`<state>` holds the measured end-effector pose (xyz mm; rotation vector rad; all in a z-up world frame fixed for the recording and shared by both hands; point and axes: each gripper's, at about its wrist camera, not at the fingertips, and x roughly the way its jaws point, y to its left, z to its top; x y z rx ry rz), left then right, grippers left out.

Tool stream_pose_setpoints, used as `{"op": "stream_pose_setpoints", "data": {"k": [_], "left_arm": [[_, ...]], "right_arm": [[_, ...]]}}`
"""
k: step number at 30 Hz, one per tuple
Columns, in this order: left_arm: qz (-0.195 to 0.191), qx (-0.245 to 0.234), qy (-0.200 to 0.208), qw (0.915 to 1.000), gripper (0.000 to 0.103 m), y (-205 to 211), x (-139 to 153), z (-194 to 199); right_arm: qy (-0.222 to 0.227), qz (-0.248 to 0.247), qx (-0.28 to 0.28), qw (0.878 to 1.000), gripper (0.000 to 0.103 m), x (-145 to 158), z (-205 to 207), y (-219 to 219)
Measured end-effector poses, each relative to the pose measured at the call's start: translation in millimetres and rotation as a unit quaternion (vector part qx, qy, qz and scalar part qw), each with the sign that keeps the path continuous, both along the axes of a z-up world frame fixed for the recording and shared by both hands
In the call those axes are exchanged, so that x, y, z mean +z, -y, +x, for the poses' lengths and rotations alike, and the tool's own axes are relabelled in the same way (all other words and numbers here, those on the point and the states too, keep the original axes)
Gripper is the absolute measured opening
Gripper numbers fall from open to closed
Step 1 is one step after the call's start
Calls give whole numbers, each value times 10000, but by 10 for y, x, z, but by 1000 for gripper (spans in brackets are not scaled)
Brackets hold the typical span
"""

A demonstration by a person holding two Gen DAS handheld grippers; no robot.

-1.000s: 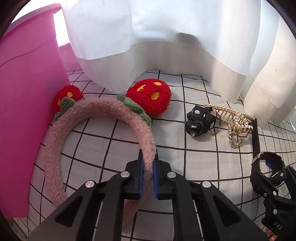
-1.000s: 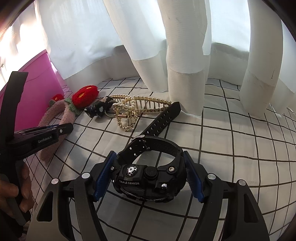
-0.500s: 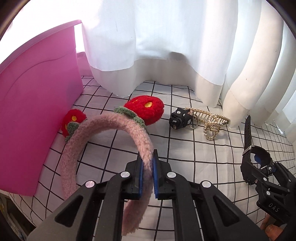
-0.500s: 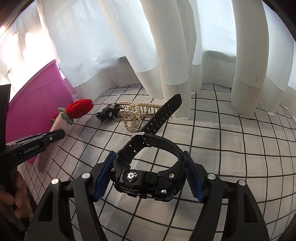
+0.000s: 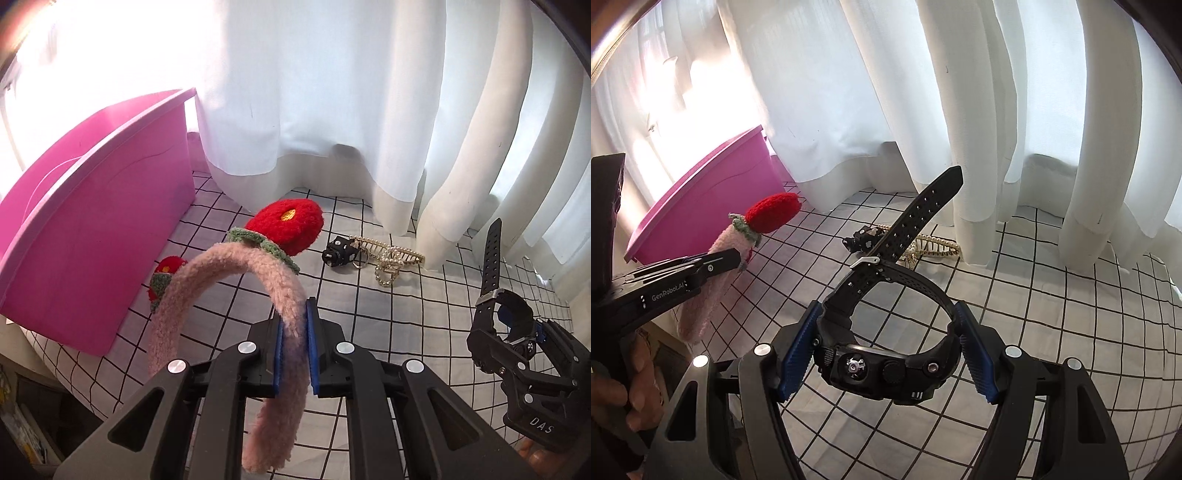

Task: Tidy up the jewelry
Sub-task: 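Lift the headband and watch and carry them over the pink tub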

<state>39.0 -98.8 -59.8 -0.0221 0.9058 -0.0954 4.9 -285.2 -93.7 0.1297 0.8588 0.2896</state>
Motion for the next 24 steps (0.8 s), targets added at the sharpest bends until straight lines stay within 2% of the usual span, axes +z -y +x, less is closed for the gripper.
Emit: {"op": "stream_pose_setpoints", "data": {"k": [9,14,24], "left_arm": [[-138,251,402,9988,11,-8,579,-289],[-66,443,716,9964,11,15,932,-428],[98,1263,1336,9829,14,-399,1553,-542]], "right_arm": [[377,161,455,9981,69,473,15,-13],[688,193,805,9942,69,769,51,-63],[1191,445,1543,9798,69,1269,309,-398]]}}
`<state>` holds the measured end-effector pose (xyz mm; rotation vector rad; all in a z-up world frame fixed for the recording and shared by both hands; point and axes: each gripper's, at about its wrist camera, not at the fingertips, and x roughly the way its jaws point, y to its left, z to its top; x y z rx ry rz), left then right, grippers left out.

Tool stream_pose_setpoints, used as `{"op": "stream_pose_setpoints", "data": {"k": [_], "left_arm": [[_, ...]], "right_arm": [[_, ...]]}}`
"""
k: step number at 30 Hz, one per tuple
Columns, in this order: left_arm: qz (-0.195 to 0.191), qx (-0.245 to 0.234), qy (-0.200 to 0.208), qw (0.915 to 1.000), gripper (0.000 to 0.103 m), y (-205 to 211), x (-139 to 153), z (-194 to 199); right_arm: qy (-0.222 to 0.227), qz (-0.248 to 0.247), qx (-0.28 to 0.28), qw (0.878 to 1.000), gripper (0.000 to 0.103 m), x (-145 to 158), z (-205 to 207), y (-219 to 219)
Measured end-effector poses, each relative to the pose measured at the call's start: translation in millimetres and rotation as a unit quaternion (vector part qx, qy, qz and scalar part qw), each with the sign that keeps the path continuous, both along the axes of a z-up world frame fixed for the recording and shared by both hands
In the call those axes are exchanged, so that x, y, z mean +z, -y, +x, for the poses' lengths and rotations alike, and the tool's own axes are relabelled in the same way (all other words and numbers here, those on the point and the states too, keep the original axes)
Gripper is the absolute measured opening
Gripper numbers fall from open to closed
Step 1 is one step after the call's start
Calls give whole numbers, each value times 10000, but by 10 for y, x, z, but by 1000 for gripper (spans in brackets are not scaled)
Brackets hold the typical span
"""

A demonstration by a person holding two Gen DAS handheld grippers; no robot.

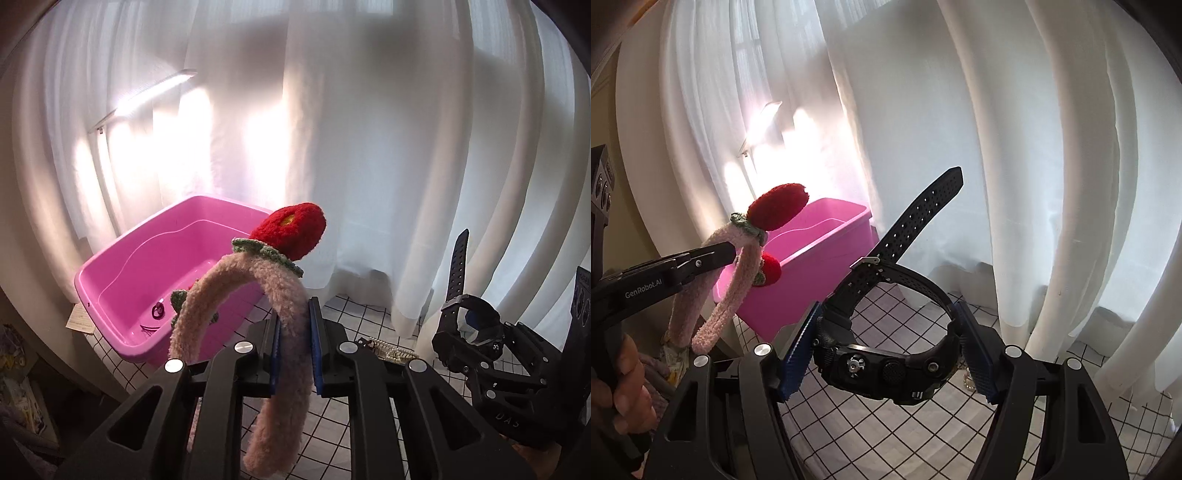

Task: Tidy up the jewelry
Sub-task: 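Lift the headband and watch and carry them over the pink tub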

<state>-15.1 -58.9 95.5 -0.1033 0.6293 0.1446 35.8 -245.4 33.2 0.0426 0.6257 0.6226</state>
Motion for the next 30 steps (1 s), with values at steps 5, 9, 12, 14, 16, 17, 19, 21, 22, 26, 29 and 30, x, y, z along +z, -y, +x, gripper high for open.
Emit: {"op": "stream_pose_setpoints", "data": {"k": [5,9,12,14,16,17,19,21,22,26,29,30], "left_arm": [[-160,117,158,9997,16,-289,241,-12],[-219,157,326,9991,15,-563,463,42],[-289,196,378,9987,15,-848,570,135],[-281,306,424,9982,15,-1043,585,202],[-242,407,361,9982,15,-1239,535,295],[-250,433,317,9982,15,-1324,501,342],[-301,501,210,9981,15,-1506,413,442],[-382,581,67,9976,15,-1681,299,545],[-417,616,11,9972,15,-1763,225,594],[-571,772,-270,9950,15,-2071,-47,808],[-744,828,-518,9924,15,-2265,-250,983],[-776,849,-569,9917,15,-2313,-302,1031]], "right_arm": [[201,130,322,9992,69,236,156,-376],[332,160,490,9981,69,380,312,-725],[336,241,604,9973,69,467,459,-992],[379,218,681,9967,69,506,558,-1193],[367,208,768,9962,69,521,674,-1406],[347,203,823,9958,69,522,726,-1503],[310,148,940,9950,69,505,825,-1713],[236,64,1071,9939,69,471,933,-1920],[204,-1,1135,9933,69,449,986,-2031],[35,-294,1385,9899,69,331,1225,-2478],[-202,-558,1556,9860,69,185,1421,-2773],[-277,-659,1617,9842,69,150,1474,-2863]]}}
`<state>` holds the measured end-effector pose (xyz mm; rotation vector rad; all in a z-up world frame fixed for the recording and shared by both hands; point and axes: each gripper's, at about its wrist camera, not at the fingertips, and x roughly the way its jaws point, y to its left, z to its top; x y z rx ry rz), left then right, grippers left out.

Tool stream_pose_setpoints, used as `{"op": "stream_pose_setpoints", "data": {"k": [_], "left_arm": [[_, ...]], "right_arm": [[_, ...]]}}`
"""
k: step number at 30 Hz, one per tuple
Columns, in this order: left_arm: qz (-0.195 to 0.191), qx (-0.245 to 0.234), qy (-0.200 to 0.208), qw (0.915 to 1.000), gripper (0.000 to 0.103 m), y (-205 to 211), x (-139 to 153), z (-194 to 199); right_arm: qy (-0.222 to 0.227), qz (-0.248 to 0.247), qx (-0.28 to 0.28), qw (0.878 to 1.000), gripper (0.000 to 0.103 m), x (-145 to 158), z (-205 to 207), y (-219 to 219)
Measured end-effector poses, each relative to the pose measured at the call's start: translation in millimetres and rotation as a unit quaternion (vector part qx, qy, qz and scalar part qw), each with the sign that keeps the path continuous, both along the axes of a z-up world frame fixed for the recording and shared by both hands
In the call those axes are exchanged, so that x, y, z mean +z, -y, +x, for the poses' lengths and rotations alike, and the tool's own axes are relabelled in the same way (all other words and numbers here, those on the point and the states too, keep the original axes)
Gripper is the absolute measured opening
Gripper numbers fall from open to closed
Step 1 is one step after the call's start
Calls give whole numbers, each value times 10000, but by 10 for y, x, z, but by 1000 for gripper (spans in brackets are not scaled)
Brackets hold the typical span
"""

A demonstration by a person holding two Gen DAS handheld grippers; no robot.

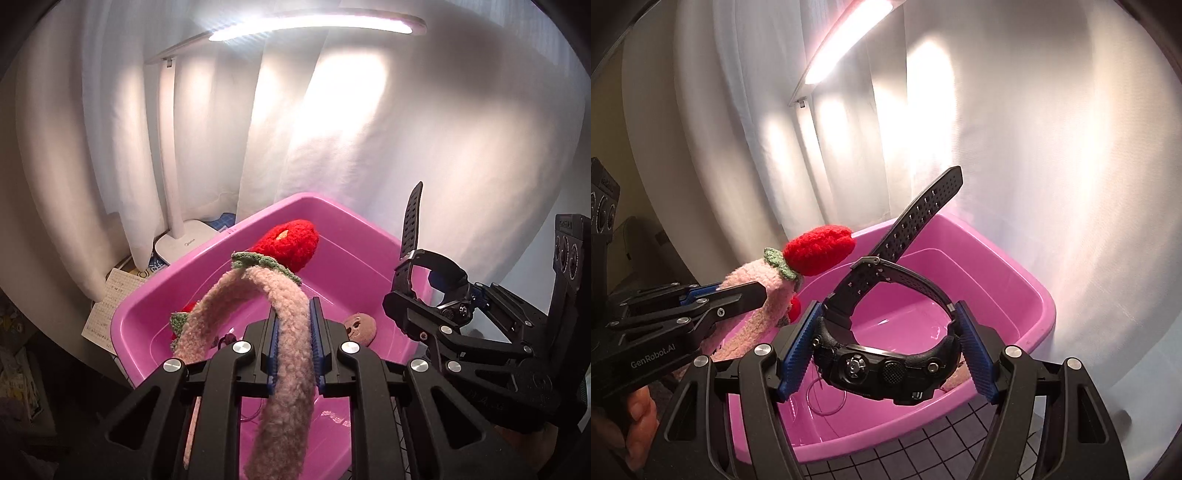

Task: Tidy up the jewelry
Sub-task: 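Lift the headband and watch and carry them over the pink tub, then open both tools to drop the headband and watch into the tub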

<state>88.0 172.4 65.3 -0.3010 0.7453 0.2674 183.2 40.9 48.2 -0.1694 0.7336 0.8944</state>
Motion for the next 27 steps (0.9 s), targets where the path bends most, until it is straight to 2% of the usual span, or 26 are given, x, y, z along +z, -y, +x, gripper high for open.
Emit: {"op": "stream_pose_setpoints", "data": {"k": [5,10,17,20,22,23,27], "left_arm": [[-319,-57,-334,9989,16,-129,-247,239],[-804,-108,-772,9937,17,-241,-557,438],[-1179,-79,-1326,9841,31,-350,-888,614],[-1262,-5,-1412,9819,47,-387,-925,614],[-1187,123,-1442,9823,74,-417,-914,600],[-1162,183,-1424,9828,80,-434,-903,586],[-1090,249,-1521,9820,88,-474,-894,572]], "right_arm": [[-455,-544,253,9972,69,-294,286,-374],[-971,-1041,312,9893,69,-568,548,-606],[-1525,-1707,204,9732,69,-878,739,-693],[-1589,-1741,111,9717,70,-894,801,-678],[-1649,-1736,34,9709,70,-889,848,-675],[-1642,-1737,18,9710,71,-879,861,-673],[-1622,-1743,-14,9712,71,-847,877,-701]]}}
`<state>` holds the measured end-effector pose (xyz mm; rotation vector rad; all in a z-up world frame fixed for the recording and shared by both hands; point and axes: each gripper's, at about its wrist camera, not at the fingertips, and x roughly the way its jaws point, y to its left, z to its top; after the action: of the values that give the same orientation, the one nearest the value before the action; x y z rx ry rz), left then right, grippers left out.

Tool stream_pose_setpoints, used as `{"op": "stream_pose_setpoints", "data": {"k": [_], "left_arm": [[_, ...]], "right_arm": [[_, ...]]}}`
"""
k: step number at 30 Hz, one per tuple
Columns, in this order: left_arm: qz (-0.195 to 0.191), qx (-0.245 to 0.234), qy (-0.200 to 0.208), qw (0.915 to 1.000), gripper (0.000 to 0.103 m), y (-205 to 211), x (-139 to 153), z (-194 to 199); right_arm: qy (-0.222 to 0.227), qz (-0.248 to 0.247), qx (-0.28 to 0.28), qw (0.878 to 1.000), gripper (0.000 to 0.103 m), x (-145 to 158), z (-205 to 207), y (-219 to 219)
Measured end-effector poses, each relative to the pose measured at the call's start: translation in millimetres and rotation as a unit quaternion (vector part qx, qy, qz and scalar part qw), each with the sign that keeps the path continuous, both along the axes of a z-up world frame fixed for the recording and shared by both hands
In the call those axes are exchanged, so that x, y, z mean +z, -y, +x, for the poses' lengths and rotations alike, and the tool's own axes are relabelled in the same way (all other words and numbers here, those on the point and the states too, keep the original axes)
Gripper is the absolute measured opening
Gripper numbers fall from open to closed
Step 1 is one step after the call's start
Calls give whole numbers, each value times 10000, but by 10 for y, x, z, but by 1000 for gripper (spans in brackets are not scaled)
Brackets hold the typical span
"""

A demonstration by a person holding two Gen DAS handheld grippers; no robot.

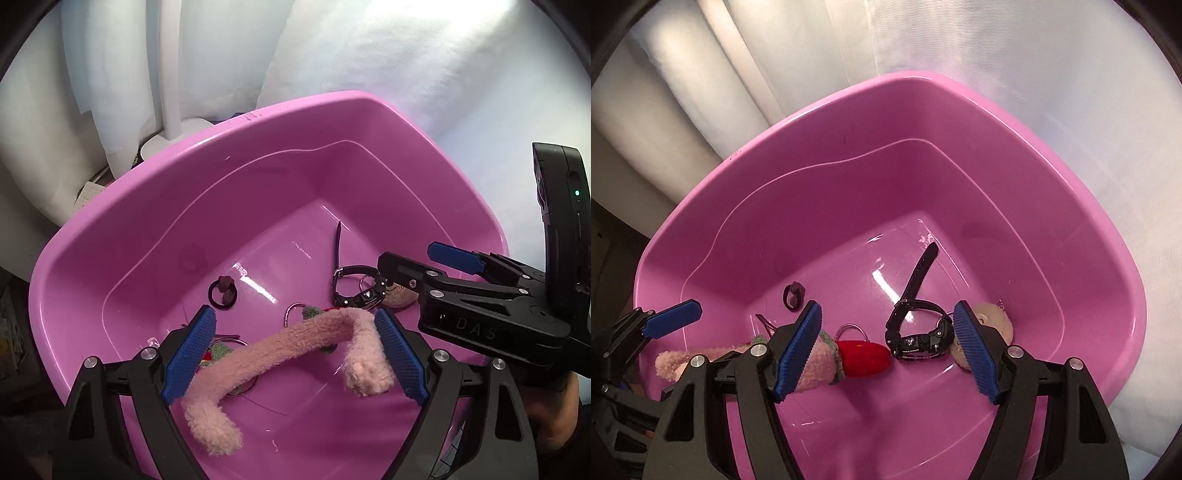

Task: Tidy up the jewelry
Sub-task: 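Open both tools to drop the headband and watch into the tub, then move both tools from the tub back to the clips on the table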

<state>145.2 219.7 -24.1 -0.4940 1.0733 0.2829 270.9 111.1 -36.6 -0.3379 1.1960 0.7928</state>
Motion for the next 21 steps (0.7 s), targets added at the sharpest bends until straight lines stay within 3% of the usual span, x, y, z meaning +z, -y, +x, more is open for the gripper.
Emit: {"op": "stream_pose_setpoints", "data": {"k": [11,21], "left_arm": [[176,80,-5,9998,91,-15,87,-122],[521,131,152,9984,95,-8,254,-335]], "right_arm": [[39,-31,-44,10000,71,13,10,5],[322,36,-184,9993,75,212,-140,53]]}}
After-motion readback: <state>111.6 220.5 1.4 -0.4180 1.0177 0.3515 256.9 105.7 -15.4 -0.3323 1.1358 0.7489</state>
